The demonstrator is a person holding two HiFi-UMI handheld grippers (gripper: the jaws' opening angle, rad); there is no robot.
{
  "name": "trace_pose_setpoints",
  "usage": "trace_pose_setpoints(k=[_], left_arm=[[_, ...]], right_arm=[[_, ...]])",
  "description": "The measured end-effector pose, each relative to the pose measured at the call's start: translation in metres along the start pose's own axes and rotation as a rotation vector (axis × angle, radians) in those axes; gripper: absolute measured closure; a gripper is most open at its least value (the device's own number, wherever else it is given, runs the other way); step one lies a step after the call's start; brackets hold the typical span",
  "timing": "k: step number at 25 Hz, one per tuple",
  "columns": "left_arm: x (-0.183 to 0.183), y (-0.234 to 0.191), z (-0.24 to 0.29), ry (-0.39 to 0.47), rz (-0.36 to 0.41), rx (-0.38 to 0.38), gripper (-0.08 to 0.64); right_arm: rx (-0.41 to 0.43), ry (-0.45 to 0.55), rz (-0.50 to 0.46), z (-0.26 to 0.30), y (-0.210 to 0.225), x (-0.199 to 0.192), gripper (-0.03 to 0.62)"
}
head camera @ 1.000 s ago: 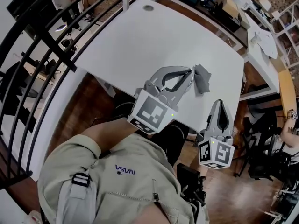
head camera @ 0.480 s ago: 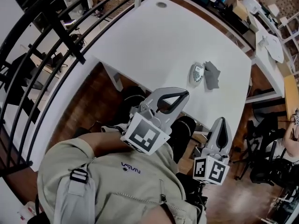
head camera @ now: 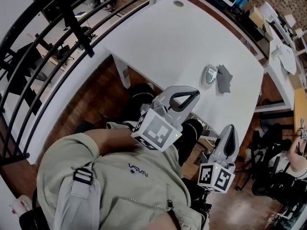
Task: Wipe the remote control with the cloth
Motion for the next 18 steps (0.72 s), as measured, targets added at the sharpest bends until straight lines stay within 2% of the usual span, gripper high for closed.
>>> trace_pose_setpoints(k=[9, 18], left_arm=[[0.013, -0.007, 0.004, 0.017, 0.017, -0.012, 0.555], [-0.004, 0.002, 0.003, 0.006, -0.021, -0.026, 0.555]], right_arm=[[0.012, -0.011, -0.014, 0.007, -0.006, -0.001, 0.591], [0.018, -0.012, -0.016, 0.003, -0.009, -0.003, 0.591]])
Point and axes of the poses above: the fingertips, and each gripper's own axes: z forward along the fingers, y to its right, x out of its top, the point moved 6 cm from there along -z, backward along the fingers, and after that the axes turned 15 degrees about -x, right-handed, at the moved point
